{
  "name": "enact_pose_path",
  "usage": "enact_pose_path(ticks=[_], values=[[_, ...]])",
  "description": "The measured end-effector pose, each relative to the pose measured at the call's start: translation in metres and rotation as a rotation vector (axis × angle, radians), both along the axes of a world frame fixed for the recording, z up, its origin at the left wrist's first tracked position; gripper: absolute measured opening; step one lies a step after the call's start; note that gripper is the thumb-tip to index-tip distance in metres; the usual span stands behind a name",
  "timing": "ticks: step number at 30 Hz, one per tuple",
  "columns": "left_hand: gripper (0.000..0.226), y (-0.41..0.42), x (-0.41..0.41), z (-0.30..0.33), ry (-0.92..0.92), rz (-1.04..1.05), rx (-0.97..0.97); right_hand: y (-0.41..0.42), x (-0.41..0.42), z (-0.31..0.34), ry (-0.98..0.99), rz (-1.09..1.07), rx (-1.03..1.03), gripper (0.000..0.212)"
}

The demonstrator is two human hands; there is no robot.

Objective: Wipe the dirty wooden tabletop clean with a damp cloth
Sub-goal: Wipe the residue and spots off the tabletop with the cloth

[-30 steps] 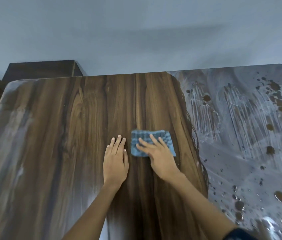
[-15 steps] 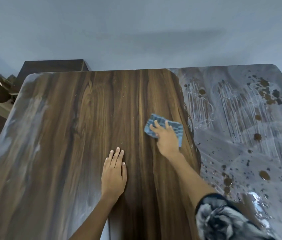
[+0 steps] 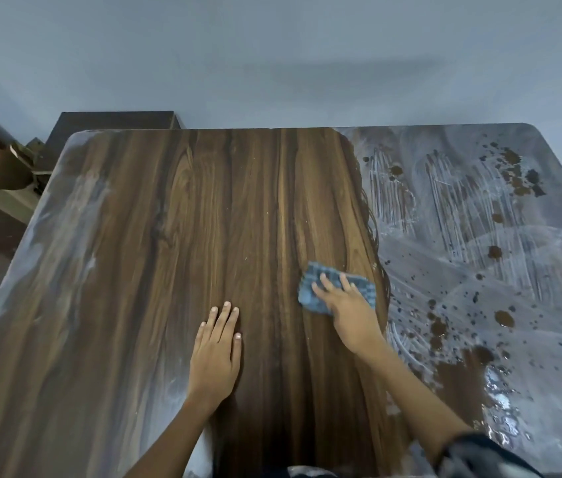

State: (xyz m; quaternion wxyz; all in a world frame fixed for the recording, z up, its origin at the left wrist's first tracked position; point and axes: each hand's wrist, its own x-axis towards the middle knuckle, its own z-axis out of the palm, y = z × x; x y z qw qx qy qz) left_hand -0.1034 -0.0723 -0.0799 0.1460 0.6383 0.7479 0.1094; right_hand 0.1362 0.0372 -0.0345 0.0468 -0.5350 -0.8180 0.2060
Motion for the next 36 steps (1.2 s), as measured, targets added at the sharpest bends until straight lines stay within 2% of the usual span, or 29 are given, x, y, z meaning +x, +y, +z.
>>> enact_pose_path(ticks=[4,6,9,12,15,17,20,22,25,29,32,34,36], values=[[0.058,-0.01,0.004,0.004,-0.008,0.013,-0.006,0.006,-0.053,-0.012,0.044,-0.125,0.007,0.066],[0.058,-0.016,0.004,0.004,-0.001,0.011,-0.006,-0.03,-0.066,-0.014,0.036,0.006,-0.023,0.071],[0.059,-0.024,0.004,0.004,-0.005,0.022,-0.015,-0.094,-0.046,-0.013,0.034,0.321,-0.085,0.068],[0.06,-0.036,0.003,0.004,-0.009,0.036,-0.013,-0.125,0.003,-0.014,0.08,0.449,-0.132,0.067],[0.062,-0.047,0.006,0.006,-0.013,0.056,-0.023,-0.107,0.04,-0.01,0.018,0.32,-0.006,0.072],[0.064,-0.054,0.008,0.008,-0.011,0.062,-0.03,-0.076,0.043,-0.007,0.015,0.18,-0.018,0.067],[0.066,-0.062,0.01,0.008,-0.005,0.077,-0.046,-0.033,0.015,-0.003,0.035,0.033,-0.074,0.048],[0.066,-0.067,0.012,0.007,0.004,0.088,-0.054,-0.028,-0.011,0.0,0.054,-0.031,-0.116,0.053],[0.065,-0.071,0.015,0.004,0.006,0.103,-0.053,-0.058,-0.034,-0.005,0.09,0.046,-0.122,0.066],[0.061,-0.072,0.018,0.002,0.003,0.114,-0.037,-0.129,-0.017,-0.021,0.162,0.303,-0.145,0.049],[0.048,-0.076,0.021,0.003,-0.026,0.135,-0.028,-0.162,0.023,-0.021,0.207,0.391,-0.203,0.037],[0.047,-0.079,0.022,0.005,-0.04,0.148,-0.021,-0.162,0.049,-0.013,0.227,0.334,-0.176,0.032],[0.047,-0.085,0.024,0.006,-0.05,0.154,-0.014,-0.152,0.061,-0.005,0.268,0.164,-0.205,0.029]])
